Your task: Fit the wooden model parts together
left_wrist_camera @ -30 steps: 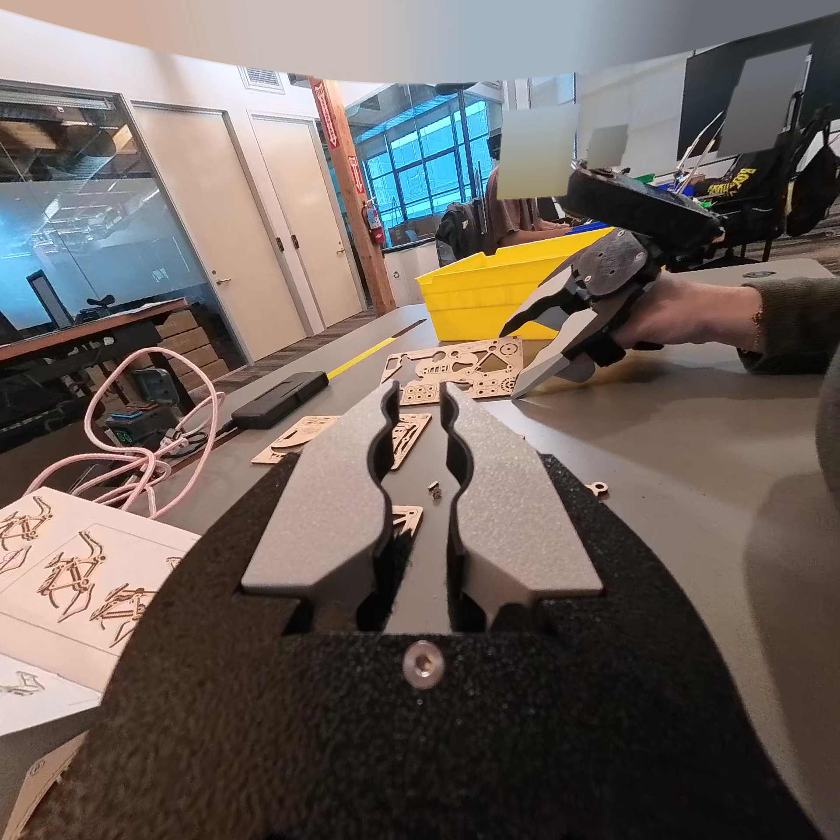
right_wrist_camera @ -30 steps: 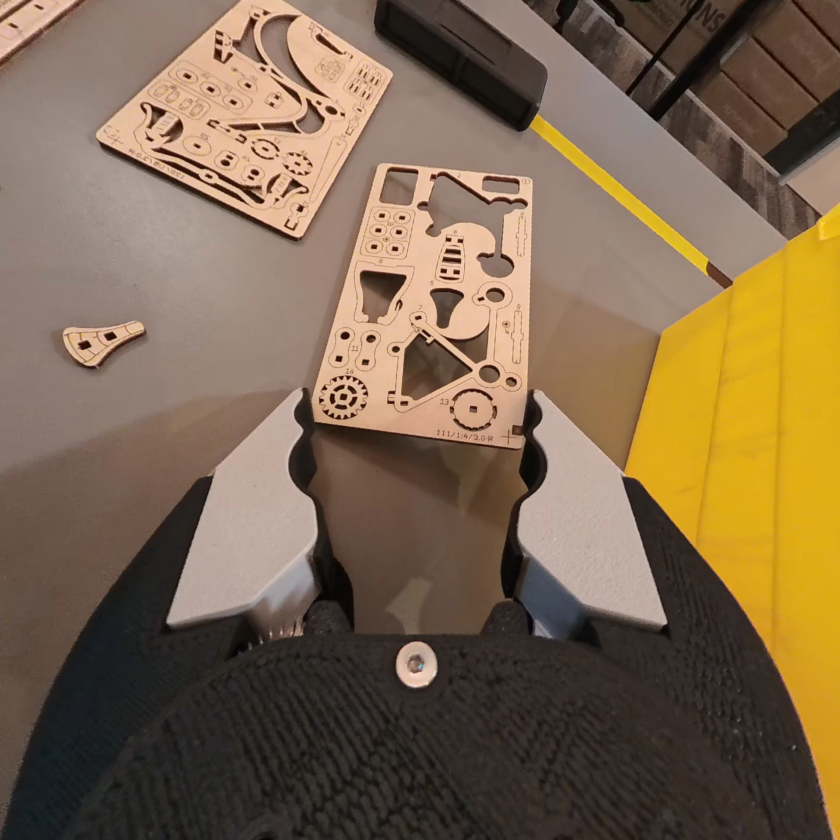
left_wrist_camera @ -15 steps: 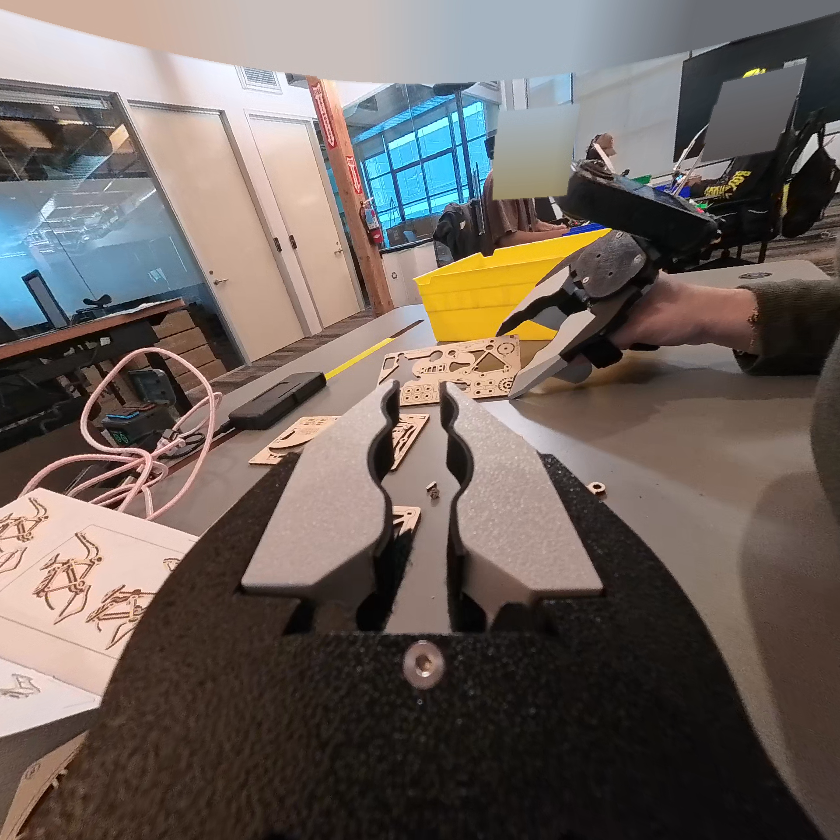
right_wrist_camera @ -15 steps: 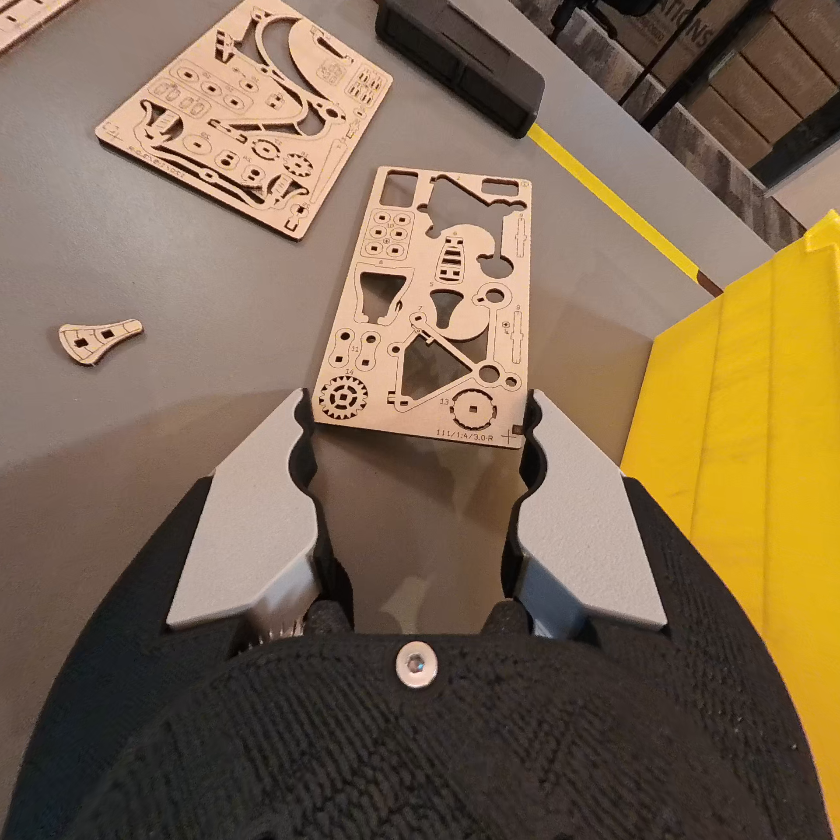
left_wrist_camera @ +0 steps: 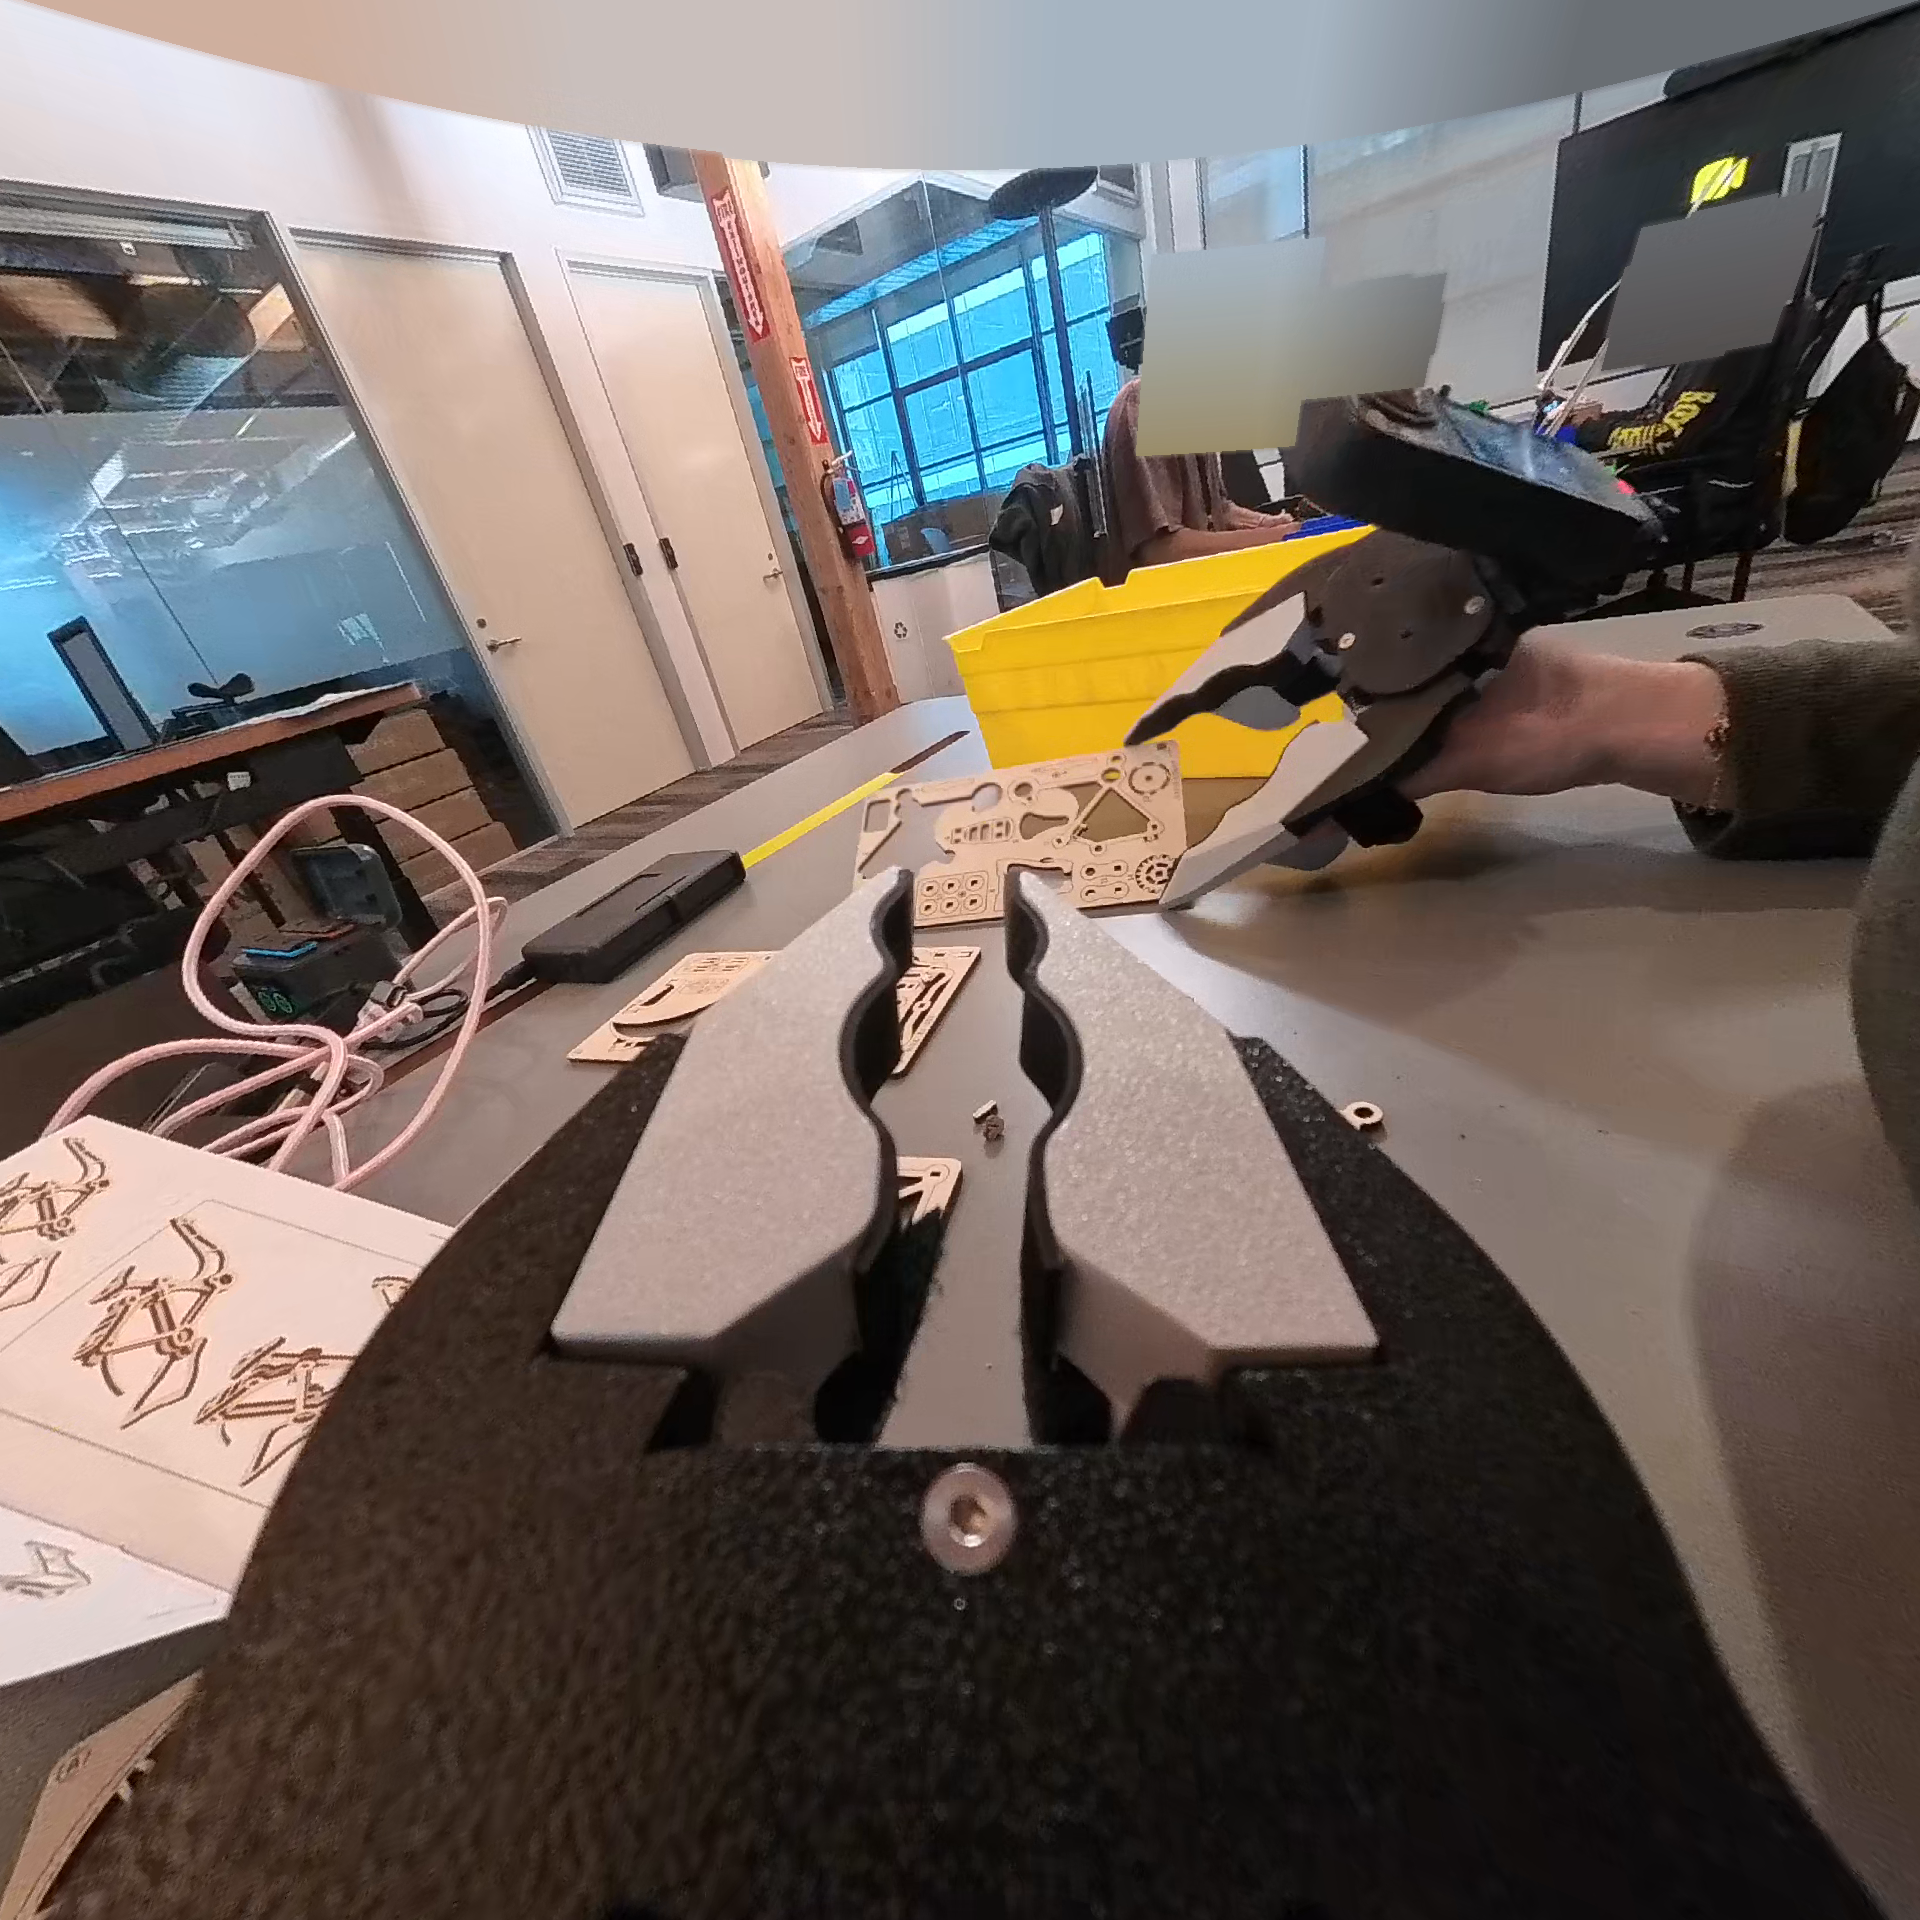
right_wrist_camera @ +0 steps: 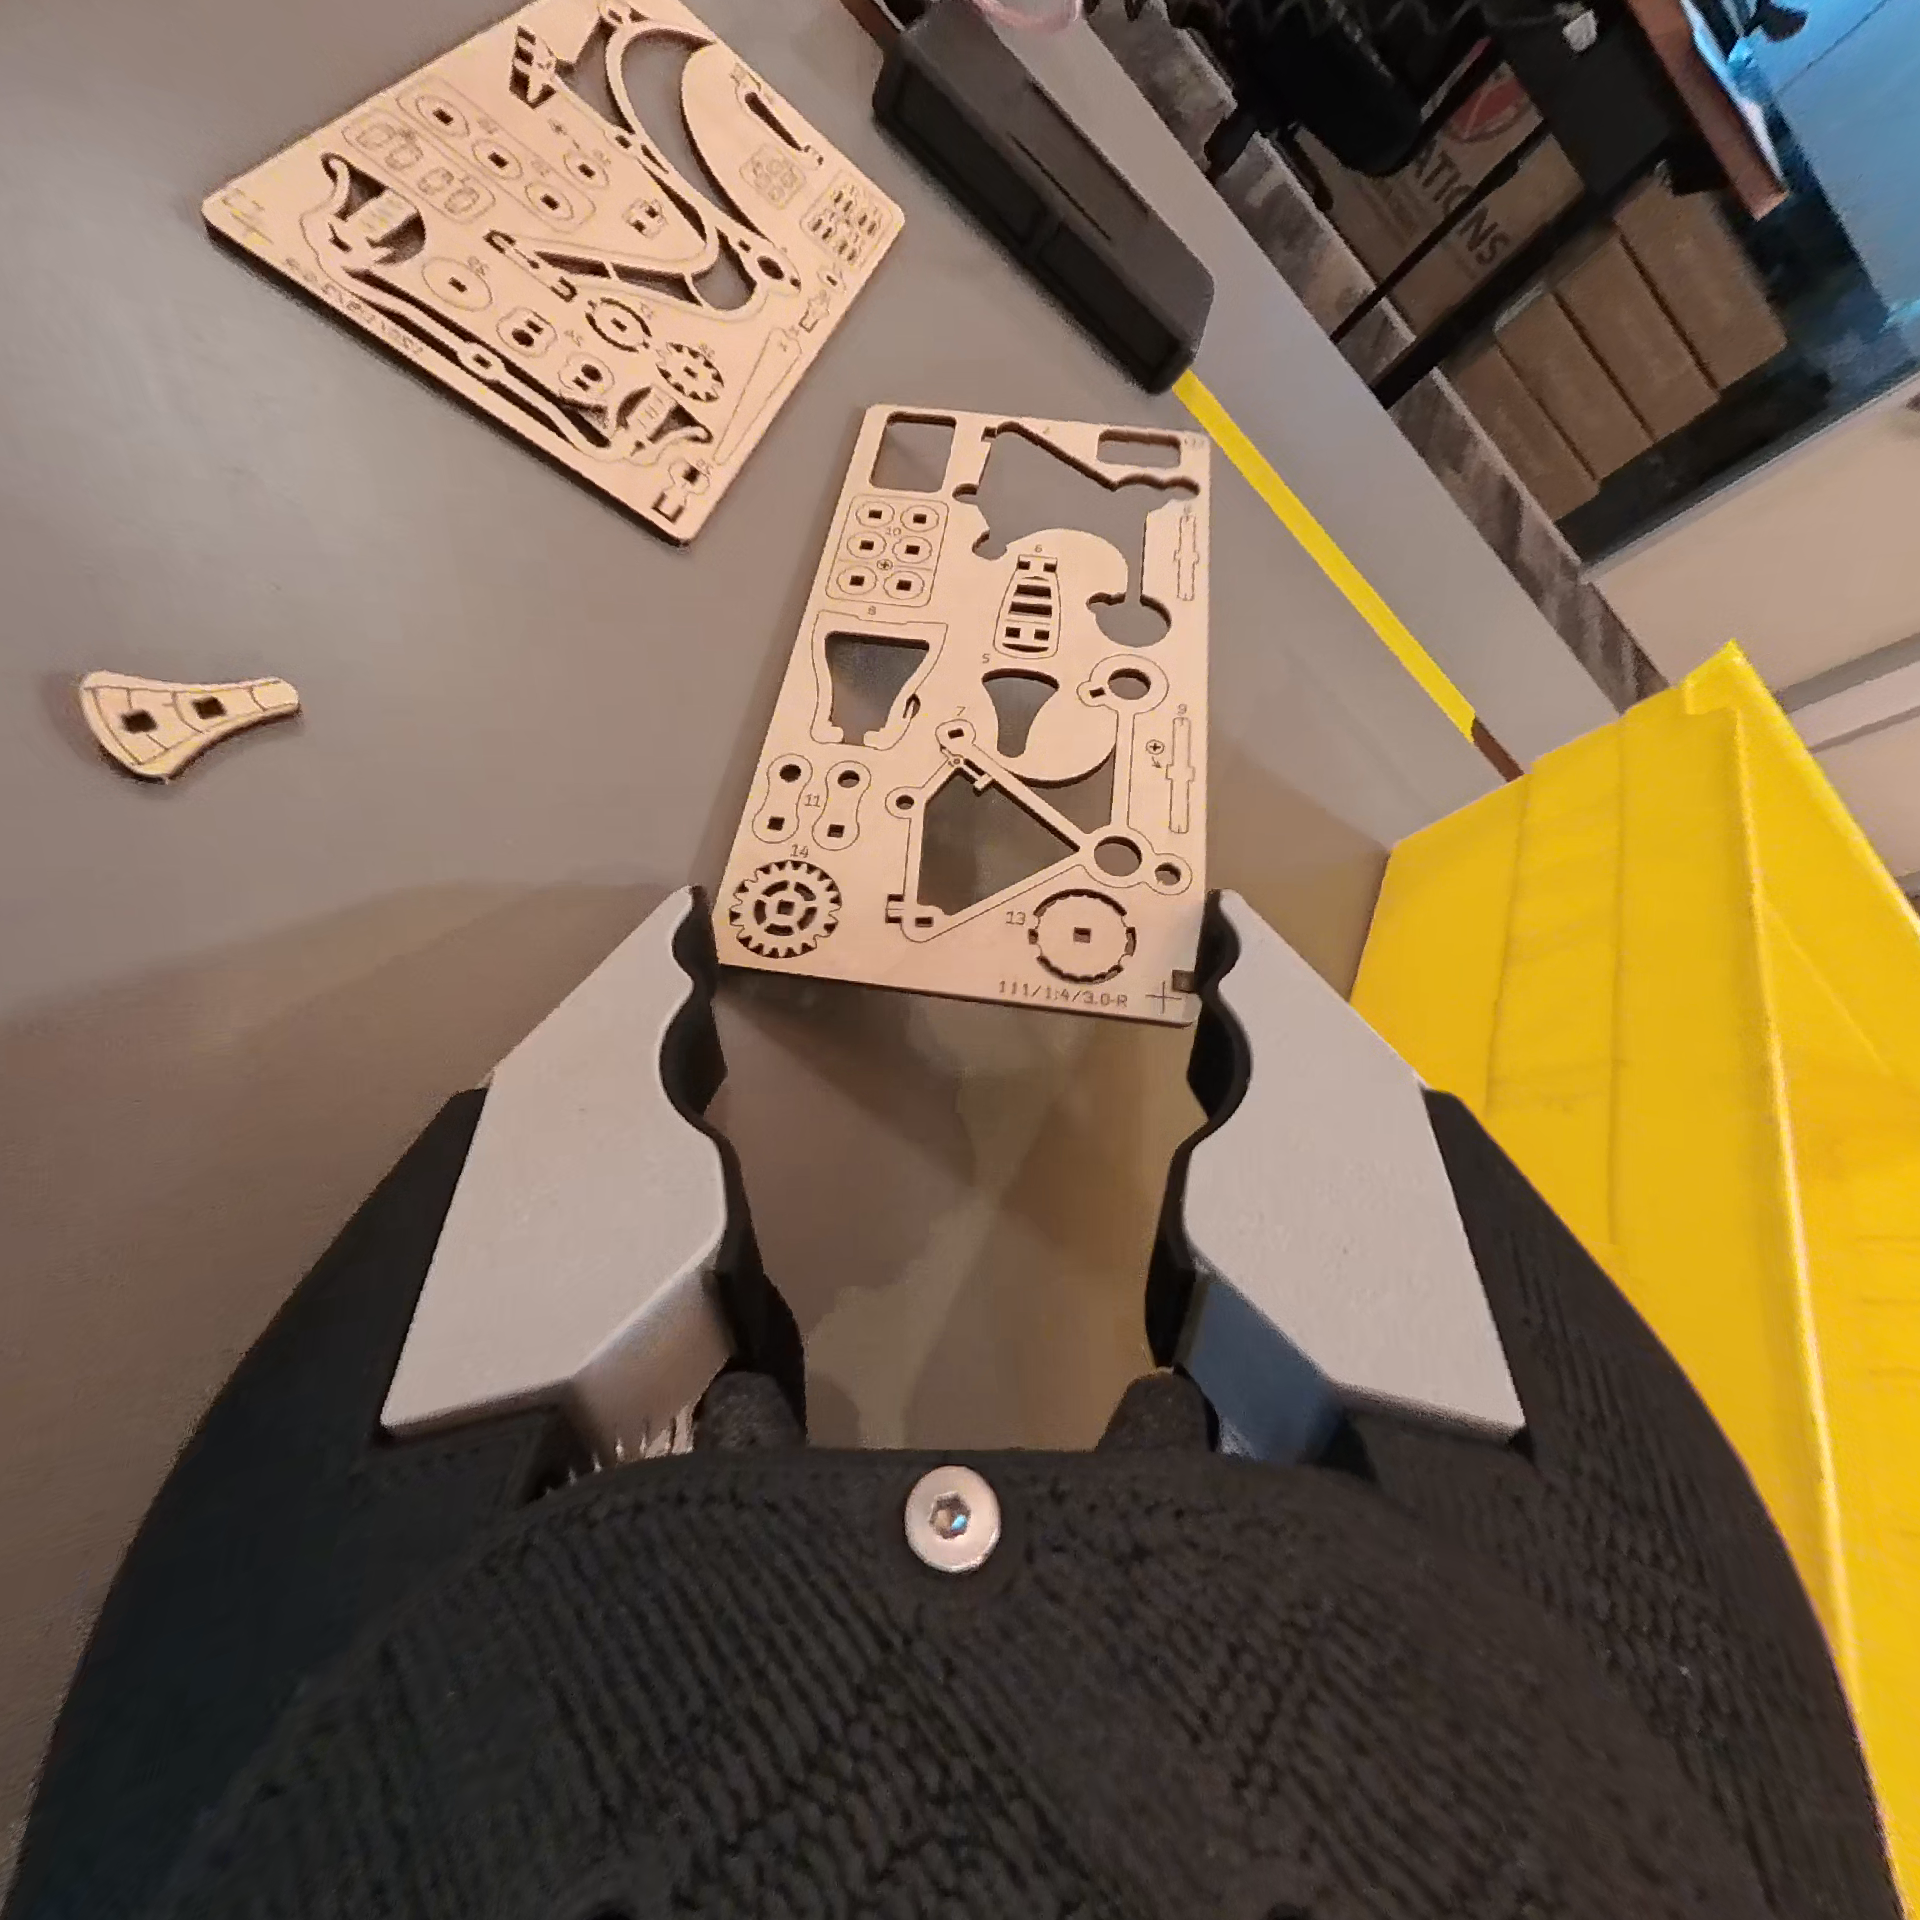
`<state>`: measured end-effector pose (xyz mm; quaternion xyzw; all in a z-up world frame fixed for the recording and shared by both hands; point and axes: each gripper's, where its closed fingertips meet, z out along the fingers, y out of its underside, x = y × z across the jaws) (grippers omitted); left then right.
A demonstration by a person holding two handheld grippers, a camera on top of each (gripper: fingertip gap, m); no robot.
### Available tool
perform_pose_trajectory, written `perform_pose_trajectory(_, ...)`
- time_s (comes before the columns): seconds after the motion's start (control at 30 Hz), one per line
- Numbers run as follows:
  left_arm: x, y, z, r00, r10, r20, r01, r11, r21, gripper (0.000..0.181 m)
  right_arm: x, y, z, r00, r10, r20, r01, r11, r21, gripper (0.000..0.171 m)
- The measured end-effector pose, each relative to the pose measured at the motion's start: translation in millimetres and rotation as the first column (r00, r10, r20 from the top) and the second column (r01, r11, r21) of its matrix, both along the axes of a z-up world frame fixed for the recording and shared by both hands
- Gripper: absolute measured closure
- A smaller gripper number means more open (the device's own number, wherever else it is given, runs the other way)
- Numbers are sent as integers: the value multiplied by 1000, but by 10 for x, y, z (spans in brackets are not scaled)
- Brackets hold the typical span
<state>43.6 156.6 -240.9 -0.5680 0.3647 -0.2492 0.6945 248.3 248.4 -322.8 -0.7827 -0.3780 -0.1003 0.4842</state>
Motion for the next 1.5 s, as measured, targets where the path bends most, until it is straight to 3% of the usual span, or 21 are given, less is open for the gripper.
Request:
perform_pose_trajectory(0.53, -4, 19, 0, 1000, 9, -2, -9, 1000, -6, 165, -4, 0, 6, 1000, 6, 9, -6, 1000, 9, 80)
perform_pose_trajectory(0.77, 257, 560, -107, 974, 53, -219, -109, 961, -254, 115, -11, 13, 0, 1000, 6, -8, -5, 1000, 12, 80)
perform_pose_trajectory(0.93, 769, 1121, -14, 977, -44, -211, -56, 894, -445, 103, -11, 14, -3, 1000, 7, -17, -7, 1000, 17, 80)
perform_pose_trajectory(1.1, 1178, 1540, -463, 905, -131, -404, -129, 820, -557, 74, -8, 15, -11, 999, 7, -32, -6, 1000, 12, 80)
perform_pose_trajectory(1.2, 1297, 1682, -692, 836, -166, -523, -182, 815, -550, 61, -6, 16, -14, 999, 6, -38, -5, 1000, 9, 80)
perform_pose_trajectory(1.33, 1462, 1678, -887, 781, -271, -563, -139, 803, -579, 65, -6, 16, -15, 999, 6, -37, -5, 1000, 10, 80)
perform_pose_trajectory(1.5, 1491, 1769, -1034, 739, -267, -618, -164, 819, -550, 65, -7, 14, -16, 999, 7, -38, -7, 1000, 10, 80)
